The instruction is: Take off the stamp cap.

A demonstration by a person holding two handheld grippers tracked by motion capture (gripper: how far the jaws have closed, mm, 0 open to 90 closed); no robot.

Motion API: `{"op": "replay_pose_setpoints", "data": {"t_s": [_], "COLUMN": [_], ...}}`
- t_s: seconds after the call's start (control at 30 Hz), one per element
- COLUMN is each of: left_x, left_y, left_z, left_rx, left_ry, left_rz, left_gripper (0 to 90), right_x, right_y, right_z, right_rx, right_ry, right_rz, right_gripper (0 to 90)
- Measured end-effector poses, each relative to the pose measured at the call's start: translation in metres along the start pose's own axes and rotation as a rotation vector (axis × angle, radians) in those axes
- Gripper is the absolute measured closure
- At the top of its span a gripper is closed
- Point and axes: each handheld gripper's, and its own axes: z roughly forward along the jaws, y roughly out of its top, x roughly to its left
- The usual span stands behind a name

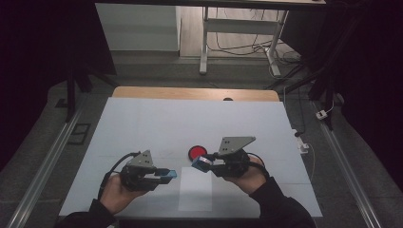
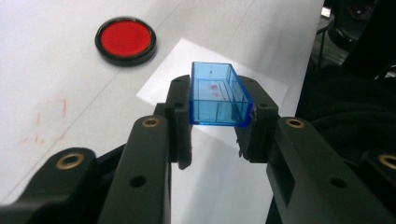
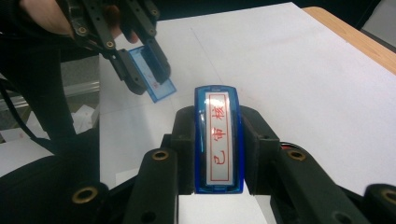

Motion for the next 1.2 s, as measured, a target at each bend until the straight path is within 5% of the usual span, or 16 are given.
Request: {"op": "replay_pose_setpoints", "data": {"t_s": [0.1, 0.33, 0.53, 0.8, 1.2], "left_x": [-0.001, -0.006, -0.004, -0.006, -0.011], "left_y": [-0.007, -0.022, -0.035, -0.056, -0.077], "left_z": [-0.004, -0.022, -0.036, -0.053, -0.064], "left_rx": [0.010, -0.047, -0.062, -0.081, -0.082], "left_ry": [0.021, 0.130, 0.124, 0.156, 0.219], "left_rz": [-0.014, -0.068, -0.156, -0.215, -0.224], "left_gripper": [68.4, 68.4, 68.5, 68.5, 68.3], "right_x": [0.000, 0.000, 0.000, -0.001, -0.005], "right_y": [0.000, 0.000, 0.000, -0.001, -0.004], "right_z": [0.000, 0.000, 0.000, 0.000, 0.001], "right_rx": [0.002, 0.005, 0.008, 0.018, 0.033], "right_ry": [-0.004, -0.010, -0.017, -0.028, -0.056], "right_rz": [0.000, -0.002, -0.002, 0.009, 0.023], "right_gripper": [70.4, 70.3, 70.4, 70.3, 70.4]}}
